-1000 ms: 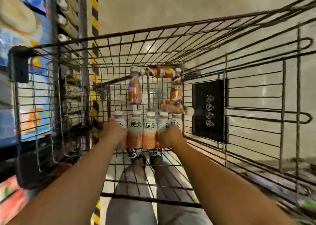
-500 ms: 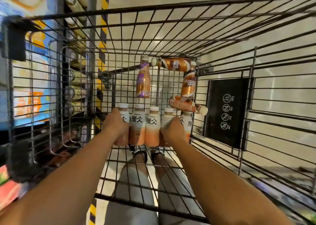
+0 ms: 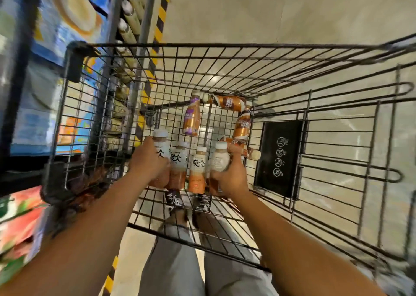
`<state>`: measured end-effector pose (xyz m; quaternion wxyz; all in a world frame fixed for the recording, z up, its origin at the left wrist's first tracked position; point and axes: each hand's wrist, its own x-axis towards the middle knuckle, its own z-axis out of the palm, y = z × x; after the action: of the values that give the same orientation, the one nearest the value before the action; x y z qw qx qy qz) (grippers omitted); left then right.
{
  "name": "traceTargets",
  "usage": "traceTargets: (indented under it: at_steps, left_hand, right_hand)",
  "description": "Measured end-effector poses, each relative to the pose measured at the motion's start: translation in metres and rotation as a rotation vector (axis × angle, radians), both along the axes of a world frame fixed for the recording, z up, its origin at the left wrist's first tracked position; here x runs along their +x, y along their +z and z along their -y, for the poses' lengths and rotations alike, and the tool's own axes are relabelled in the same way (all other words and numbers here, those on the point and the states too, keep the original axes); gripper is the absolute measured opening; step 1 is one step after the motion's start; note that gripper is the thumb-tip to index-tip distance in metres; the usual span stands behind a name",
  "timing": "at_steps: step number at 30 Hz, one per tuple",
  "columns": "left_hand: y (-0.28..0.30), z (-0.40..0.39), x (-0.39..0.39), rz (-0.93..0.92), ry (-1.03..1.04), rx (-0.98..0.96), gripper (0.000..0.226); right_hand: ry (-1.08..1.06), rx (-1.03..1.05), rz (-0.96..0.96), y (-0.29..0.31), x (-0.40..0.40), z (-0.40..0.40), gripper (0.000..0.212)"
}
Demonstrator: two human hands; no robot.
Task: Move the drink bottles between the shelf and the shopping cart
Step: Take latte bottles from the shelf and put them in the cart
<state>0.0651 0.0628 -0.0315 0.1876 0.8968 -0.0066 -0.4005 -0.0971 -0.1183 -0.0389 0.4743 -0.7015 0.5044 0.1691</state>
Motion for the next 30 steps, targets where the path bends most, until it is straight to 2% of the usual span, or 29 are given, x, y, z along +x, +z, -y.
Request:
traceTargets:
  at_steps: [5,11,14,17,24,30]
  left_hand:
    - [0.093,-0.009,-0.004,0.176,0.144,-0.154,0.056]
    - [0.229,-0.037,-0.001,0.396,0.314,-0.346,0.056]
    - [0.304,-0.057,-0.005,0.543,0.336,-0.409,0.069]
    - [0.372,-0.082,-0.017,0.701,0.413,-0.526,0.064]
    - [0.502,-0.16,-0.065,1.036,0.581,-0.562,0.07]
    - [0.582,-0.245,-0.14,1.228,0.662,-0.552,0.07]
  right_hand:
    - [0.051,-0.027,0.212,0.092,0.028,0.008,0.062]
    - [0.172,-0.035,0.51,0.235,0.078,-0.013,0.062]
    - [0.216,-0.023,0.683,0.308,0.094,-0.035,0.062]
    - [0.276,0.02,0.819,0.373,0.102,-0.062,0.061]
    - [0.448,-0.071,1.134,0.49,0.105,-0.137,0.066]
    - [0.582,0.032,1.348,0.563,0.071,-0.225,0.064]
